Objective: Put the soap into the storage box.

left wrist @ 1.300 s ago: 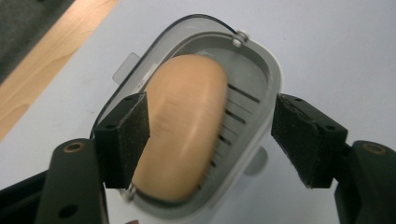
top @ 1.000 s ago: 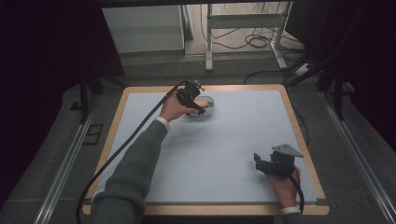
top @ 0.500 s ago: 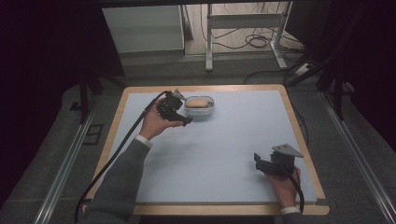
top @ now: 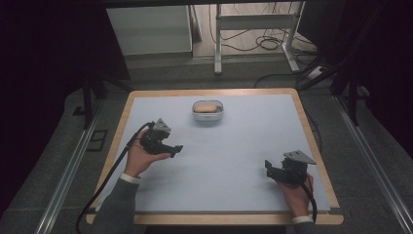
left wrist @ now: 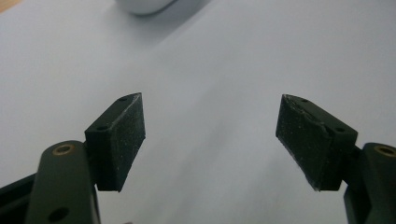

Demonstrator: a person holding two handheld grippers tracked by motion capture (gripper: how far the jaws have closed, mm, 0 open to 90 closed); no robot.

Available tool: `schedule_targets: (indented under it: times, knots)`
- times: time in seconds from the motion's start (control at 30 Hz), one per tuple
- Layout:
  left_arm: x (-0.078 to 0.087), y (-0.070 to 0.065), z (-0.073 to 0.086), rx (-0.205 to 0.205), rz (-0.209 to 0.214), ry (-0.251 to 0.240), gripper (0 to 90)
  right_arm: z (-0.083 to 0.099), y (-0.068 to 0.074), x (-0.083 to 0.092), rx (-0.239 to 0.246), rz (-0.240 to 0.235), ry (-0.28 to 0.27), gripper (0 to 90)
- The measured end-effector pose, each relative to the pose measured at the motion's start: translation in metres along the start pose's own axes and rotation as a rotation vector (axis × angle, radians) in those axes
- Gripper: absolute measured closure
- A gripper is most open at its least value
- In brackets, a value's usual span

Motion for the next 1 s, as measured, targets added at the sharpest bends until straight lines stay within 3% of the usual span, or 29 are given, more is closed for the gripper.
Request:
schedule_targets:
  times: [0.23, 0.47, 0.53, 0.87, 1.0]
  knots:
    - [0.008, -0.004, 0.040, 0.062, -0.007, -0.006, 24.3, 0.000, 0.000, 0.000, 0.001, 0.001, -0.005, 9.9]
    - [0.006, -0.002, 0.061, 0.109, -0.011, -0.013, 24.5, -0.001, 0.000, 0.000, 0.003, 0.001, -0.009, 9.9]
    - [-0.002, -0.001, 0.073, 0.111, -0.002, 0.028, 24.5, -0.001, 0.001, 0.000, 0.008, -0.002, -0.009, 9.9]
    - [0.004, 0.000, 0.072, 0.124, -0.010, 0.007, 24.5, -0.001, 0.001, 0.000, 0.010, -0.013, -0.006, 9.9]
    - [0.006, 0.001, 0.073, 0.134, -0.014, 0.001, 24.4, -0.001, 0.001, 0.000, -0.013, -0.037, -0.005, 9.9]
Point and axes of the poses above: each handheld gripper's, and its own axes: x roughly backward along the jaws, z roughly out of its underside, y roughly to its left, the point moved 10 cm from there along -x, roughly forward along the jaws, and after that the axes turned 4 degrees about -y, right-handed, at the moved point
